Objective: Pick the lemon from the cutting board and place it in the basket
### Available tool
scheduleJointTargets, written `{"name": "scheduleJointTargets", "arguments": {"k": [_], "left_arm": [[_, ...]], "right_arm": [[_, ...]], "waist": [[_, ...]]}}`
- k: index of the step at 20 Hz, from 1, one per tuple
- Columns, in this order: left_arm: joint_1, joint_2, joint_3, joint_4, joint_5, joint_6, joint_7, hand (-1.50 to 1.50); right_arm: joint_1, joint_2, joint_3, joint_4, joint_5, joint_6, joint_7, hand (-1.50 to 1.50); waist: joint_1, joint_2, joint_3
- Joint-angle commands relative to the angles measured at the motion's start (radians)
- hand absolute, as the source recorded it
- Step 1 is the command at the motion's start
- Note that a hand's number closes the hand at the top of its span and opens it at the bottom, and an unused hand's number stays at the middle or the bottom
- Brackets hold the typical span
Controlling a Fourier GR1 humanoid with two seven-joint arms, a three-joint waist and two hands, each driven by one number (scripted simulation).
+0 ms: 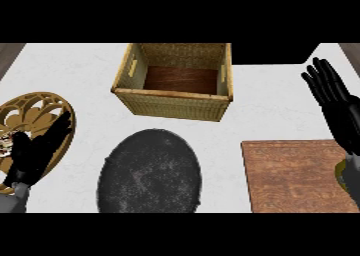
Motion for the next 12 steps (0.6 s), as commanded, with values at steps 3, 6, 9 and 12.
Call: {"name": "scheduleJointTargets", "arguments": {"k": [3, 6, 9, 12], "left_arm": [[0.053, -0.073, 0.003, 0.001, 0.008, 0.074, 0.069, 0.00], [0.139, -0.133, 0.003, 0.015, 0.042, 0.119, 0.071, 0.00], [0.131, -0.145, -0.025, 0.003, 0.037, 0.119, 0.118, 0.00], [0.176, -0.126, -0.013, -0.050, 0.024, 0.154, 0.134, 0.00]], "right_arm": [[-0.052, -0.057, -0.104, 0.047, -0.220, 0.211, 0.028, 1.50], [-0.046, -0.117, -0.162, 0.073, -0.369, 0.351, 0.052, 1.50], [0.042, -0.060, 0.043, -0.105, -0.246, 0.441, -0.002, 1.50], [0.163, -0.054, 0.078, -0.254, -0.036, 0.294, -0.028, -1.50]], "waist": [[0.000, 0.018, -0.025], [0.008, 0.020, -0.024], [-0.019, 0.013, -0.026], [-0.030, 0.005, -0.026]]}}
